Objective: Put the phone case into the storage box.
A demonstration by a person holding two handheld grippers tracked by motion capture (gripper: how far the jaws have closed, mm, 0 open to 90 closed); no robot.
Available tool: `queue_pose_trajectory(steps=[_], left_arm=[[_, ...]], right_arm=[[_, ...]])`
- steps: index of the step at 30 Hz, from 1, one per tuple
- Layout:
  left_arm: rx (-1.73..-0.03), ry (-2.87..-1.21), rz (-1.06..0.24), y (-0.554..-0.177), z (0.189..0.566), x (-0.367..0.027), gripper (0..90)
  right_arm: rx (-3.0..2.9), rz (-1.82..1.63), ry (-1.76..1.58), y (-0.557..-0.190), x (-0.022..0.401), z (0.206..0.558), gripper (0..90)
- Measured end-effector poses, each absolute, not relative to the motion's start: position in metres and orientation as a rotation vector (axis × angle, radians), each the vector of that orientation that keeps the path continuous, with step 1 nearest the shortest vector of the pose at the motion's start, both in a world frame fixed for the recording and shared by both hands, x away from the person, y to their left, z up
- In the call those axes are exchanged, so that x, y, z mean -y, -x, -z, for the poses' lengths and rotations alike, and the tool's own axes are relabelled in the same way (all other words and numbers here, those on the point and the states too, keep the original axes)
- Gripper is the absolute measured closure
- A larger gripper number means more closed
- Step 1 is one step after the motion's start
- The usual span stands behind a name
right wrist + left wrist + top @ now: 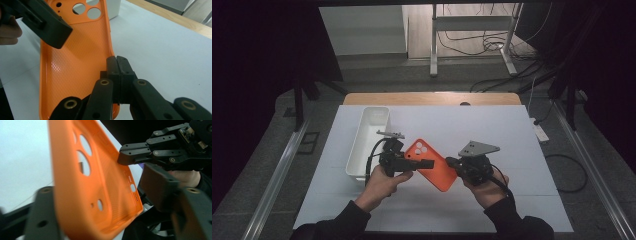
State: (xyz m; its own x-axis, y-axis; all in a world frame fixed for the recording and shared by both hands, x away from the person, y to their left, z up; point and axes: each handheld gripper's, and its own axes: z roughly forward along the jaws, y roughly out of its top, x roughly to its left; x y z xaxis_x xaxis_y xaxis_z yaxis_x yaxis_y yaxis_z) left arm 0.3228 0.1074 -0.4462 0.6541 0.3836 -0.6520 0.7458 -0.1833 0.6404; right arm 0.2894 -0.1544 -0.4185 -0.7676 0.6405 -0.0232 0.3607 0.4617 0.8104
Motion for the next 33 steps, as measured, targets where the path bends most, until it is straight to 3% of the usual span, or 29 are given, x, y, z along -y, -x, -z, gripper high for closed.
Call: queue_pose_trajectory(steps=[12, 20, 25, 28, 29, 33], left_arm=[[-0.957, -1.739, 0.531, -0.325, 0.453, -0.109, 74.1], [-0.980, -1.713, 0.564, -0.326, 0.455, -0.111, 83.6], [-0.971, -1.743, 0.536, -0.325, 0.453, -0.112, 84.5], [-0.967, -1.748, 0.518, -0.325, 0.451, -0.115, 84.5], [-0.967, -1.748, 0.518, -0.325, 0.451, -0.115, 84.5], [-0.950, -1.761, 0.495, -0.324, 0.449, -0.118, 84.4]], right_arm=[[-2.371, -1.218, -0.841, -0.288, 0.154, 0.418, 89.1], [-2.381, -1.223, -0.839, -0.288, 0.153, 0.421, 87.9], [-2.396, -1.243, -0.837, -0.288, 0.154, 0.421, 84.8], [-2.414, -1.263, -0.854, -0.289, 0.157, 0.419, 73.7], [-2.414, -1.263, -0.854, -0.289, 0.157, 0.419, 73.7], [-2.462, -1.299, -0.888, -0.291, 0.163, 0.418, 52.7]])
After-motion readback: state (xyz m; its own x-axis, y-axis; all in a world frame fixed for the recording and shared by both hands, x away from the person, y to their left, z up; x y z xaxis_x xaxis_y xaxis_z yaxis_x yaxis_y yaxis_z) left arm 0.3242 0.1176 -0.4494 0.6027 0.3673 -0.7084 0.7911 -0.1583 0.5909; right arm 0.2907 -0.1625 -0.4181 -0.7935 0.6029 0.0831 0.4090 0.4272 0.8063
